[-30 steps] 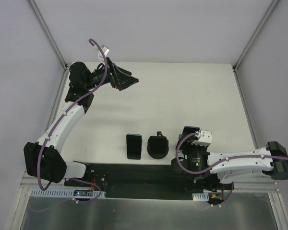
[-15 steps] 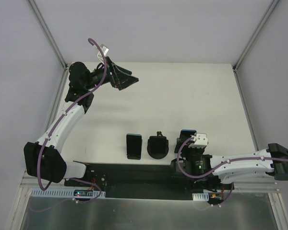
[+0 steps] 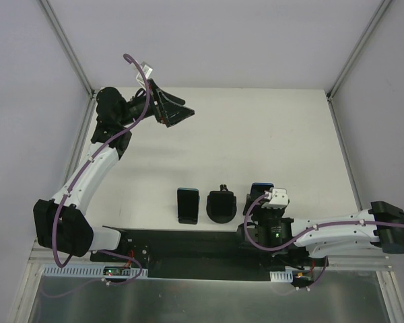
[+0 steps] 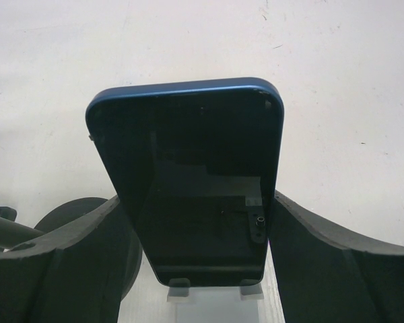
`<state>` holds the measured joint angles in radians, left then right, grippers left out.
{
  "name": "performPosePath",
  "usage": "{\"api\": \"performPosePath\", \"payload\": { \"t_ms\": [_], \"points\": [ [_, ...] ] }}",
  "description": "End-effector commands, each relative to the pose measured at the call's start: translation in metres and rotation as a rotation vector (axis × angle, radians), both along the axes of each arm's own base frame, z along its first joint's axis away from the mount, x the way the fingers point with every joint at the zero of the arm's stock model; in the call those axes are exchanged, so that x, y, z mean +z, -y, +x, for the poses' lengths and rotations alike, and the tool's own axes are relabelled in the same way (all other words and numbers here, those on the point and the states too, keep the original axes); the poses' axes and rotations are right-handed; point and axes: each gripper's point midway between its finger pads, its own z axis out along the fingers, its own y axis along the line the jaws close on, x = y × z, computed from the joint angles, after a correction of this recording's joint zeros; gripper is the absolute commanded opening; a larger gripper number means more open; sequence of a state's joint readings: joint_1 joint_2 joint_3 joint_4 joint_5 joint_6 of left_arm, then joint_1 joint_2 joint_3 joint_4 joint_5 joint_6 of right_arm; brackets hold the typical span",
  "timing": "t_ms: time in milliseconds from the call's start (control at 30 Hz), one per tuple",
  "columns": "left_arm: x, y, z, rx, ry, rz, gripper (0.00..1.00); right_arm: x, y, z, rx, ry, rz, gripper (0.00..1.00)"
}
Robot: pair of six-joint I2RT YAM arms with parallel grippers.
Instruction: Place the phone on the phone stand
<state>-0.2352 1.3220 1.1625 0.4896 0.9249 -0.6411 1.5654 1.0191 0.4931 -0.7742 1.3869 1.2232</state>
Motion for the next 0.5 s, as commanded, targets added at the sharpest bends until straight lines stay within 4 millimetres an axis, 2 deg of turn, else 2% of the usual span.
{"api": "performPosePath", "payload": {
  "t_ms": [0,100,267,367,400,467],
  "points": [
    [0.0153,0.0008,-0.0119,-0.034,0.079,-0.010,0.99,0.0067,-0.0005,0.0042,-0.018,0.049,0.033,0.01],
    [0.0147,0.0008,-0.0118,-0.034,0.079,-0.009,0.99,0.0048,0.0015,0.0040,-0.020,0.046,0.045,0.02],
    [0.0142,0.0012,-0.0112,-0.037,0.077,-0.008,0.99,0.0021,0.0019,0.0034,-0.019,0.037,0.045,0.12],
    [0.0136,0.0013,-0.0109,-0.038,0.077,-0.007,0.99,0.0021,0.0023,0.0035,-0.020,0.038,0.044,0.25],
    [0.0131,0.0014,-0.0105,-0.038,0.076,-0.006,0.99,0.0019,0.0021,0.0034,-0.020,0.037,0.045,0.33],
    [0.0127,0.0016,-0.0098,-0.038,0.073,-0.007,0.99,0.0023,0.0024,0.0035,-0.020,0.038,0.045,0.43]
  ]
}}
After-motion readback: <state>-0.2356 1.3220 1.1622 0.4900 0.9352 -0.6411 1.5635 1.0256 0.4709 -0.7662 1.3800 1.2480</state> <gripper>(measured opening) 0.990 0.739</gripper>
